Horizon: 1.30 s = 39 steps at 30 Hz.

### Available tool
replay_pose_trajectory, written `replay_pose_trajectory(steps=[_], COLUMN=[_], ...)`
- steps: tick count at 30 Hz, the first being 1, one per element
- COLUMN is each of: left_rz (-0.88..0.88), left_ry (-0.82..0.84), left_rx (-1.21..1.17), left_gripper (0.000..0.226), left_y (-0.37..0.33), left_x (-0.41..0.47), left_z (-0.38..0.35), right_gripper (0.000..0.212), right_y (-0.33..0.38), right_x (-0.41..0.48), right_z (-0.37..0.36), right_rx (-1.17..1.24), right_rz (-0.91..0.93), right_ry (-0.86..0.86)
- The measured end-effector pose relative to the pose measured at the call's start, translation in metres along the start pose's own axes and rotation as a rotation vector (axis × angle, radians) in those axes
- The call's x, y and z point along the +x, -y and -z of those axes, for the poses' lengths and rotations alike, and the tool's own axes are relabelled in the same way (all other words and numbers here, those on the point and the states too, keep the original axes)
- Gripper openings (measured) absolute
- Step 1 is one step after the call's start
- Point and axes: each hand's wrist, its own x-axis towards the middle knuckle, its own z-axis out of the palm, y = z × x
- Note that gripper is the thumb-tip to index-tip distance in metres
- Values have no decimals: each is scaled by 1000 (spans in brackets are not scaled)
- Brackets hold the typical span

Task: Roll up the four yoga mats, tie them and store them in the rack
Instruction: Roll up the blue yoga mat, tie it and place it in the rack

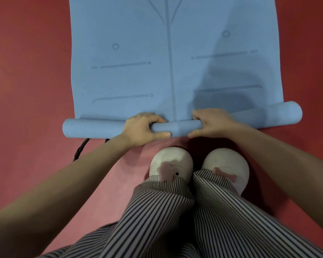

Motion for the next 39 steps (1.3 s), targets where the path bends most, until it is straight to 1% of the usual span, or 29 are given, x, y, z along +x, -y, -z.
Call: replay_pose_trajectory(steps=[1,2,4,6,8,10,13,14,16,17,18,19,21,23,24,26,28,30,32,35,37,39], left_rz=[-75,-144,-263,-281,-234,-227,-210,-183,-117,-93,-78,-63,-30,-34,-67,-189,-257,-260,-259,-184,-123,-91], left_ry=[-49,-126,-352,-512,-558,-524,-386,-334,-243,-195,-148,-100,-19,-7,-47,-220,-361,-401,-358,-184,-123,-117], left_rx=[60,106,198,296,330,324,287,258,232,225,211,192,166,196,225,266,349,420,419,244,170,136], left_gripper=[63,65,57,48,49,51,53,54,61,65,67,67,60,58,59,62,66,67,66,69,65,57], left_y=[4,9,14,10,5,3,2,0,-3,-5,-7,-9,-11,-10,-8,-1,2,3,1,-5,-9,-11], left_x=[-2,-3,-8,-14,-14,-7,4,6,10,11,15,19,25,26,24,14,7,10,16,28,32,34], left_z=[-5,-9,-23,-41,-48,-42,-26,-22,-16,-12,-6,-1,7,5,1,-10,-21,-25,-17,5,12,13], right_gripper=[47,47,45,44,44,42,45,51,66,70,72,74,69,59,57,59,64,68,62,59,66,76], right_y=[0,0,-2,-4,-3,-3,-5,-5,-4,0,5,9,14,17,16,14,12,11,8,6,6,10], right_x=[1,3,7,10,12,12,5,2,-4,-8,-11,-12,-11,-6,-4,0,3,6,10,17,17,15], right_z=[-2,-1,3,6,7,7,4,2,-7,-14,-19,-25,-33,-29,-28,-24,-21,-16,-7,8,7,1], right_rx=[11,19,41,67,65,58,-34,-92,-189,-223,-265,-300,-312,-285,-298,-284,-220,-178,-176,-125,-161,-237], right_rz=[8,15,3,-23,-27,-24,3,38,130,151,164,165,125,94,91,90,100,69,42,40,22,-8], right_ry=[6,20,55,94,120,110,18,-51,-268,-373,-453,-482,-471,-450,-436,-403,-379,-318,-223,-165,-181,-186])
